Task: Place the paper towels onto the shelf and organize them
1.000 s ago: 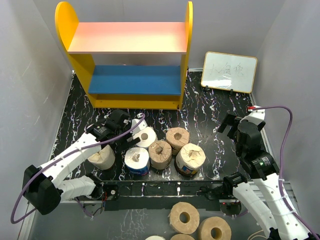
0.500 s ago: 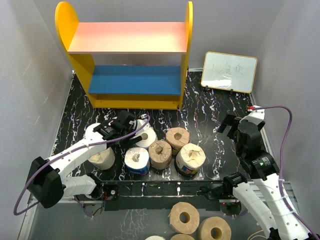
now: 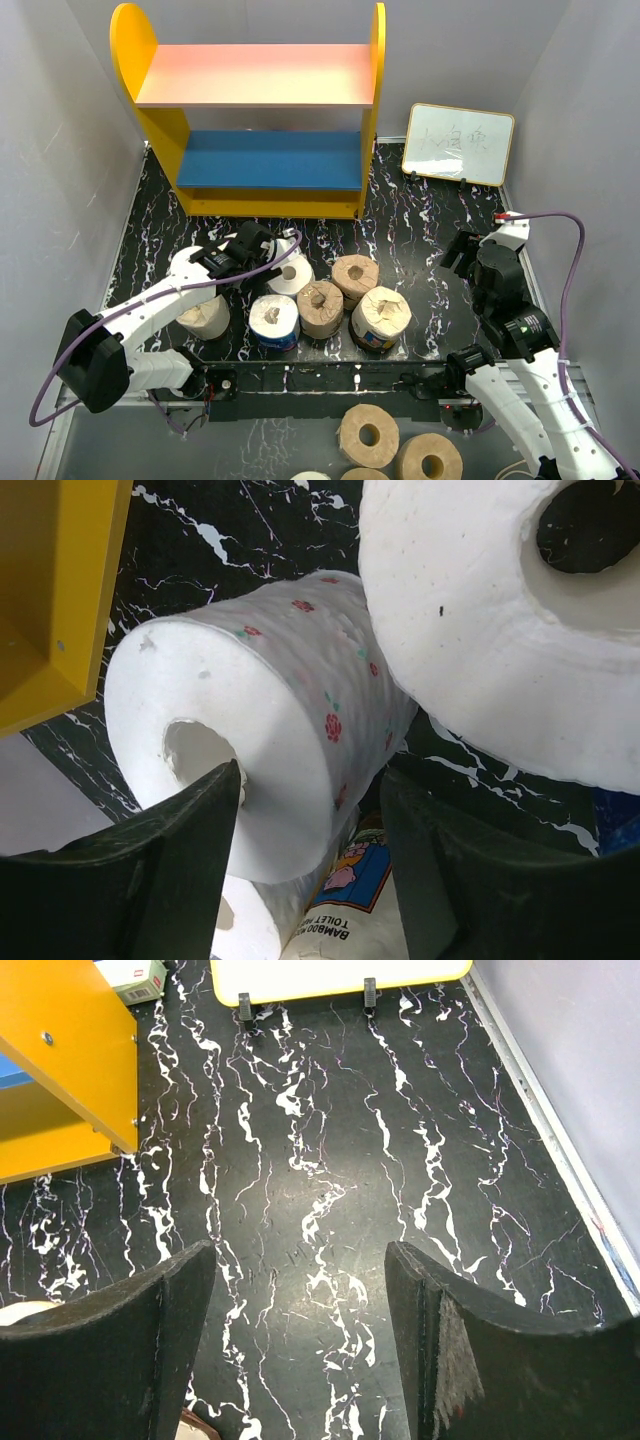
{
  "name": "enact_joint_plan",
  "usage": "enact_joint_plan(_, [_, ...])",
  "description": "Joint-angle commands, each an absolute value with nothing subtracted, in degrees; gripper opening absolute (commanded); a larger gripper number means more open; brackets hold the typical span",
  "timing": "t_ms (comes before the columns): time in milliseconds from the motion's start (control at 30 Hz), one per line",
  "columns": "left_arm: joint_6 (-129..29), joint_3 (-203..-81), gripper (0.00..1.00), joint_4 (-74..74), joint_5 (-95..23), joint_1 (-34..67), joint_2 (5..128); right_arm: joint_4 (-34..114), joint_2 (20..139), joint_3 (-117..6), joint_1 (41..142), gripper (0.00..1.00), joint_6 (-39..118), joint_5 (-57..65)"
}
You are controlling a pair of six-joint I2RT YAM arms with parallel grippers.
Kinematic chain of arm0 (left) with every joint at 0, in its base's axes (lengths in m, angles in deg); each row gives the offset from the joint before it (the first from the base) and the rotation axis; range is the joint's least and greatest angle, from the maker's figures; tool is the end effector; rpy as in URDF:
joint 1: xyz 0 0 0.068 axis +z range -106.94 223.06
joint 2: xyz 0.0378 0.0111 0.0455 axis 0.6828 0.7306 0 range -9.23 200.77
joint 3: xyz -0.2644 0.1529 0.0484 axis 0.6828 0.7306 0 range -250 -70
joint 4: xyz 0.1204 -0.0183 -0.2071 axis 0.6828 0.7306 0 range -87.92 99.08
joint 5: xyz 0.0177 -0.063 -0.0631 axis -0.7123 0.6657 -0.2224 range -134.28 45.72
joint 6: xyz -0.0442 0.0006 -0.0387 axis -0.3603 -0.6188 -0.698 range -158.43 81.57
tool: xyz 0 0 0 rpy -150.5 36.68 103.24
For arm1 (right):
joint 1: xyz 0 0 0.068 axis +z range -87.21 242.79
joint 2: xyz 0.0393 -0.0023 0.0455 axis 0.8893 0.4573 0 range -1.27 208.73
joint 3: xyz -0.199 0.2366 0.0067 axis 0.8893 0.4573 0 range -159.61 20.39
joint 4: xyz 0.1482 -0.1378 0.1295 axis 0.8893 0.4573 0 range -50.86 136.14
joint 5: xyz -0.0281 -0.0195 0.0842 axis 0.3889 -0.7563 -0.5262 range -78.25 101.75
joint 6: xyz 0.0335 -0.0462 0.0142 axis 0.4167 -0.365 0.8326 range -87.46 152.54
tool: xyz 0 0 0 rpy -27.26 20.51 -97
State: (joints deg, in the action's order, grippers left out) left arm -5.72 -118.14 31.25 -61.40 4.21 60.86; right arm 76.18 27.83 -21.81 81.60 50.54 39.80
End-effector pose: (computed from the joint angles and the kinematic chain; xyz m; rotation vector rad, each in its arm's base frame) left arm 0.1776 -0.1270 0.2803 1.3169 2.0481 0.3196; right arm 0.0646 0.0008 0.3237 0.2970 1.9147 -0.0608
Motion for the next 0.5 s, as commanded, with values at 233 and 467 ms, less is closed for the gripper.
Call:
enact_joint_plan(233, [-6.4,-119.4,0.33,32.0,-63.0,3.4,62.5,72.6,26.6,-22.2,81.9,0.73,50.2,39.8])
enact_joint_plan(467, [-4.4,-121.3,0.0,33.6,-65.6,3.0,61.4,72.6,26.7,-22.2,81.8,0.76,50.1,39.8])
